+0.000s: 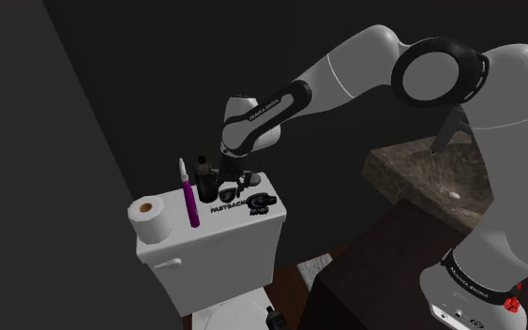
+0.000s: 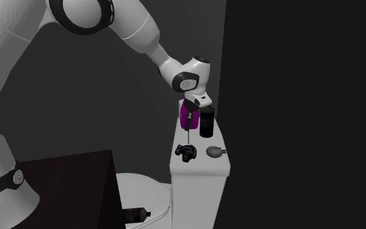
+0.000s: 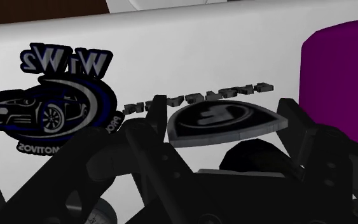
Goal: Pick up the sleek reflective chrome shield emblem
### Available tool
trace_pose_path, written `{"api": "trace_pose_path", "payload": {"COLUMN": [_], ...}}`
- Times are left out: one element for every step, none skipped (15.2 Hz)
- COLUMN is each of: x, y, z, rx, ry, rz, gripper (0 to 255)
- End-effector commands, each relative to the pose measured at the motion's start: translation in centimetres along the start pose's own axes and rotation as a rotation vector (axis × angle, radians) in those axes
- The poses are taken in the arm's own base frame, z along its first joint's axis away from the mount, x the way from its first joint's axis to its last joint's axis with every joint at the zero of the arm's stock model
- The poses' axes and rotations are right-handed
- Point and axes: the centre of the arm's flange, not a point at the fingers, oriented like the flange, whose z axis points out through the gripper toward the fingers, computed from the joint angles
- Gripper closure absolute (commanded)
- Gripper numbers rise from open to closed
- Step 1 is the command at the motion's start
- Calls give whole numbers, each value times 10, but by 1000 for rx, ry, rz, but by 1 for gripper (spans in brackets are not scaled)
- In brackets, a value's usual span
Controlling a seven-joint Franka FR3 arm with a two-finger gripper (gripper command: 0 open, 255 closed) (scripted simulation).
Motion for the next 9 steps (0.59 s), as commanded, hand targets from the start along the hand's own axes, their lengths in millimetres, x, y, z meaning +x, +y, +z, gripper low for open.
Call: {"api": "trace_pose_path", "payload": {"x": [-2, -3, -4, -5, -6, -7, -8, -9, -9], "y": [-3, -4, -5, -6, -7, -8, -9, -11, -12], "z": [-9, -14, -19, -25, -30, -35, -40, -45, -50], "rx": [0, 0, 0, 0, 0, 0, 0, 0, 0], "ry": [0, 0, 0, 0, 0, 0, 0, 0, 0], "rz": [0, 0, 0, 0, 0, 0, 0, 0, 0], "gripper": [255, 255, 255, 255, 255, 255, 255, 255, 255]}}
